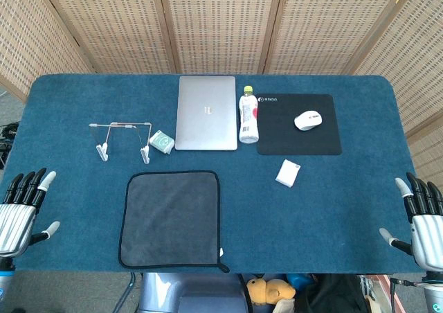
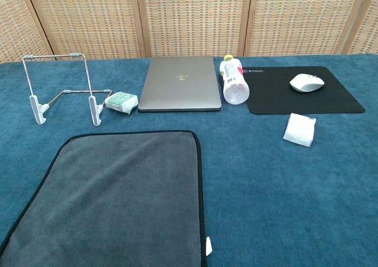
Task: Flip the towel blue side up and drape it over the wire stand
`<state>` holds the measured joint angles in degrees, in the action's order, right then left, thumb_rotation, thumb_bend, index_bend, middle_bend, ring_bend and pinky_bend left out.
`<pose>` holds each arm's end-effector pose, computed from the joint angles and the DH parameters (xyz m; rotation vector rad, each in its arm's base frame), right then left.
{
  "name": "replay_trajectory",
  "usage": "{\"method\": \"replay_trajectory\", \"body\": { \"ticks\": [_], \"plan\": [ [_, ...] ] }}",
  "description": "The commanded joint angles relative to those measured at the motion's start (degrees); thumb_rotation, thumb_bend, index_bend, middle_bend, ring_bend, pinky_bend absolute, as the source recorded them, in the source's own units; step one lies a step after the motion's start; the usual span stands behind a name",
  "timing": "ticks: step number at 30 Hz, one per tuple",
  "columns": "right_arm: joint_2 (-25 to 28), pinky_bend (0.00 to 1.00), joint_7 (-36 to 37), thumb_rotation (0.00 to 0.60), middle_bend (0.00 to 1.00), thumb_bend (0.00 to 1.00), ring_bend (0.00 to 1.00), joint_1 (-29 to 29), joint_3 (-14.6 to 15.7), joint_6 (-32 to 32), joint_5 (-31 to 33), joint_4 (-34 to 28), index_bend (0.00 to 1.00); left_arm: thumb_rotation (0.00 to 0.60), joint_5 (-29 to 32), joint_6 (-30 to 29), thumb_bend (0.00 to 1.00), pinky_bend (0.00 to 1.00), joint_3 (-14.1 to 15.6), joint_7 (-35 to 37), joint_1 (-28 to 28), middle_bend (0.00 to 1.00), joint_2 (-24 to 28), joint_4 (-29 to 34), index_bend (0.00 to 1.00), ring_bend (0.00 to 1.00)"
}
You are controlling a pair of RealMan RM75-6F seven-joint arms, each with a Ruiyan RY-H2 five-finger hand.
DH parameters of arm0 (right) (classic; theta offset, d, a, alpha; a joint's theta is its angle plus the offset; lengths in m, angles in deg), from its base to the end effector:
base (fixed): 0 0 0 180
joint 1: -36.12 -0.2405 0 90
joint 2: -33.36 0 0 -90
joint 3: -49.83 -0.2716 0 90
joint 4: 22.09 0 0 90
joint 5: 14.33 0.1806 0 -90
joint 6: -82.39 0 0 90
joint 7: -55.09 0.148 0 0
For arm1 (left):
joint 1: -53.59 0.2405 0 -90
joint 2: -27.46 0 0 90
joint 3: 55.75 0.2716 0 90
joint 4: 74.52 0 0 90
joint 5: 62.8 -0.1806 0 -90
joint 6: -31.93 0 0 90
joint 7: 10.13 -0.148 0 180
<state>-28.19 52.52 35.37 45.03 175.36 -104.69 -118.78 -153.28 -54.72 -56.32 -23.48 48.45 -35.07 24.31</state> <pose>-0.2937 -0.1655 0.2203 1.3189 -0.7763 0.9887 -0.2850 0.1758 0.1874 -1.5085 -0.7553 -0.8363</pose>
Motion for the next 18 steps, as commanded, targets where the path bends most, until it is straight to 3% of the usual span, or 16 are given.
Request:
{"method": "replay_trajectory", "body": {
  "ticks": [1,13,18],
  "plan": [
    [0.0,0.00,0.0,0.600,0.00,0.00,0.00,0.0,0.0,0.0,0.0,0.0,0.00,0.600,0.0,-0.1,0.21,0.00,0.0,-0.1,0.1,0.00,-0.1,-0.1,0.00,0.00],
    [-0.1,0.00,-0.8,0.600,0.00,0.00,0.00,-0.1,-0.1,-0.1,0.1,-0.6,0.00,0.600,-2.9,2.8,0.21,0.00,0.5,2.7,-2.3,0.00,-1.0,-2.8,0.00,0.00],
    [-0.1,0.00,-1.3,0.600,0.00,0.00,0.00,-0.2,-0.3,-0.4,0.8,-0.9,0.00,0.600,-7.8,6.2,0.21,0.00,1.2,8.7,-6.5,0.00,-4.0,-11.0,0.00,0.00]
  ]
}}
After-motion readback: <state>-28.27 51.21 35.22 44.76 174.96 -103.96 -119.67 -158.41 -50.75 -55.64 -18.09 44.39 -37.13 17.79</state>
